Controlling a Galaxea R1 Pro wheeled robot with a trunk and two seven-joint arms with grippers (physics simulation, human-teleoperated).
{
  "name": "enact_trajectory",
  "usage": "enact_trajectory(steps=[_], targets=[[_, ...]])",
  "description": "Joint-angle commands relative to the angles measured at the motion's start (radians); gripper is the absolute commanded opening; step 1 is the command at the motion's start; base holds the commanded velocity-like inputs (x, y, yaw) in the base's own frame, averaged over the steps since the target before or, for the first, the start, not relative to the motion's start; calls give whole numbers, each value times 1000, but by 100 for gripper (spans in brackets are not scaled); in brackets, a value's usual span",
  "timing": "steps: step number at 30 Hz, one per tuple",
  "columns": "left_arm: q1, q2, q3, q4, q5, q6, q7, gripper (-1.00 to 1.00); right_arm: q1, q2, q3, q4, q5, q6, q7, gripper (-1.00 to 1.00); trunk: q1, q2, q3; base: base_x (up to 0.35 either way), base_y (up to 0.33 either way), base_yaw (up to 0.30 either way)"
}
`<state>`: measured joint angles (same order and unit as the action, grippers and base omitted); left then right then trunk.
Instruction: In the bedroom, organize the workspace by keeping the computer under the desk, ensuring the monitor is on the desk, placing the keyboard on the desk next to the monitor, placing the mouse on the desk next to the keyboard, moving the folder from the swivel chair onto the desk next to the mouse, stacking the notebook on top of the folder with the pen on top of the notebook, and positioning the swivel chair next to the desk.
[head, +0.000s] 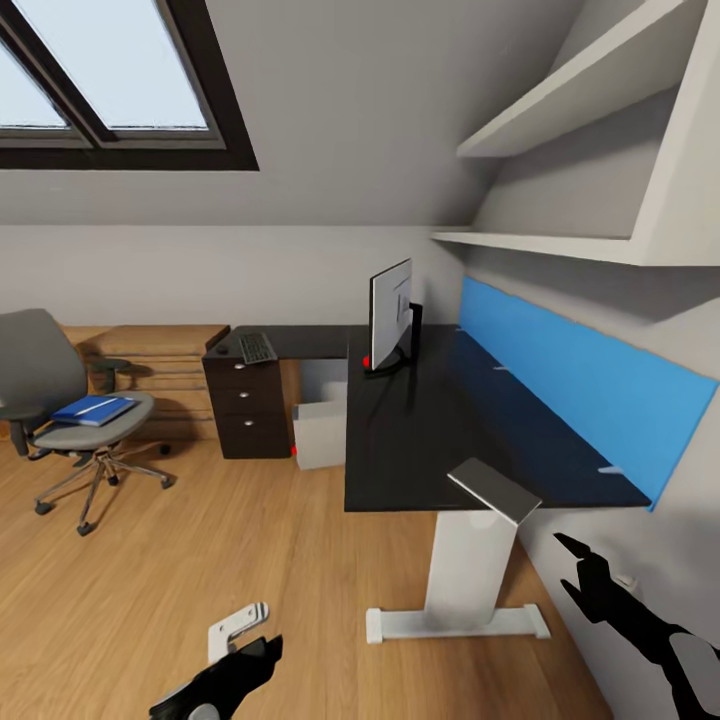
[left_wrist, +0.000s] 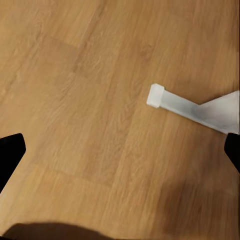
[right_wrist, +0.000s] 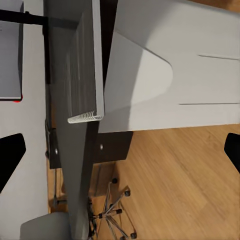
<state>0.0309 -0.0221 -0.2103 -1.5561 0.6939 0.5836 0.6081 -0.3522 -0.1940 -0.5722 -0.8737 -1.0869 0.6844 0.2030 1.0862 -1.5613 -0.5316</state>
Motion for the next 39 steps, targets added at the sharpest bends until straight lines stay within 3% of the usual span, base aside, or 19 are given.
enact_trajectory(steps=[1, 16, 39], targets=[[0, 0, -1, -11, 10, 0, 9, 100, -1, 0, -3, 0, 2, 6, 5, 100, 4, -8, -4, 0, 0, 0], [0, 2, -4, -64, 9, -4, 8, 100, -1, 1, -3, 1, 4, 6, 11, 100, 61, -113, -51, 0, 0, 0], [0, 19, -4, -41, 9, -4, 1, 100, -1, 2, 28, 2, 4, 4, 19, 100, 61, -113, -51, 81, 0, 0]])
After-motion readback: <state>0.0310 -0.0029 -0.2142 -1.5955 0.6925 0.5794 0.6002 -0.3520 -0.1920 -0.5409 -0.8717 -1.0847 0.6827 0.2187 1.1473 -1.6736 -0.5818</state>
